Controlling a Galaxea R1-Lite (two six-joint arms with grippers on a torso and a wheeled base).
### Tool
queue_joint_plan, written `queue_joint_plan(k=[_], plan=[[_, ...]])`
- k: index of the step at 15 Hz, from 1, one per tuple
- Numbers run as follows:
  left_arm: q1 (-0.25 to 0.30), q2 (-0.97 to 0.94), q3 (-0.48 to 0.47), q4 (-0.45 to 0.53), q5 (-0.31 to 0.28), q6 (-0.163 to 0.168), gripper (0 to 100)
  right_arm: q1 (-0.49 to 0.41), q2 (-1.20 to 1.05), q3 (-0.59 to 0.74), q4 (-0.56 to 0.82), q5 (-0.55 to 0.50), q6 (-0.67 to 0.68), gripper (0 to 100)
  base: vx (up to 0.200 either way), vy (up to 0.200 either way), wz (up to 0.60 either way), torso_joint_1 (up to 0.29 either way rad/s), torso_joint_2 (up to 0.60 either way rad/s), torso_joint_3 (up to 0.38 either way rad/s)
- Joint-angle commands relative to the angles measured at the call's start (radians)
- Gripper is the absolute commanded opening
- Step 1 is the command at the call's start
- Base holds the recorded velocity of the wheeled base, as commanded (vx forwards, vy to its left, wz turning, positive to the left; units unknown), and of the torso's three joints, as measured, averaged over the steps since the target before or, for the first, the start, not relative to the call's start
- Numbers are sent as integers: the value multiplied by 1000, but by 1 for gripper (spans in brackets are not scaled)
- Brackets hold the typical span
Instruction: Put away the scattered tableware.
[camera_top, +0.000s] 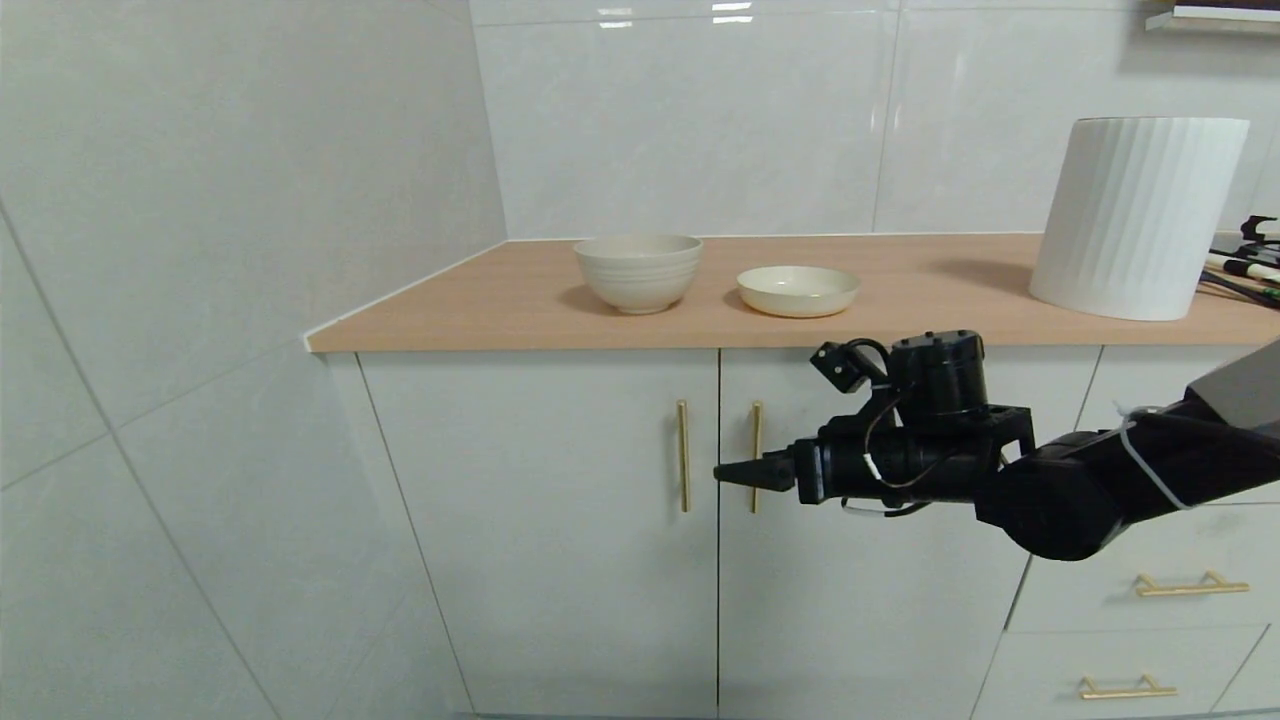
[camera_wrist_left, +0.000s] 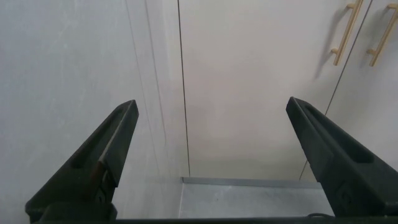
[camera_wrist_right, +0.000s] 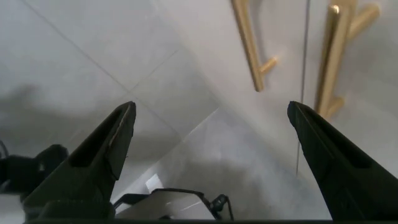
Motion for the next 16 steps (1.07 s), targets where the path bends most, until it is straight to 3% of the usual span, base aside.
queue_joint_plan(k=[1,11,16], plan=[[0,0,0,0,0,0,100,-5,37,-7,-4,-26,-1,100,0,0,0,0,0,0],[0,0,0,0,0,-2,100,-16,158,-54,-203,-89,69,100,0,0,0,0,0,0],[0,0,0,0,0,0,100,-11,170,-63,-212,-103,115,100,0,0,0,0,0,0]])
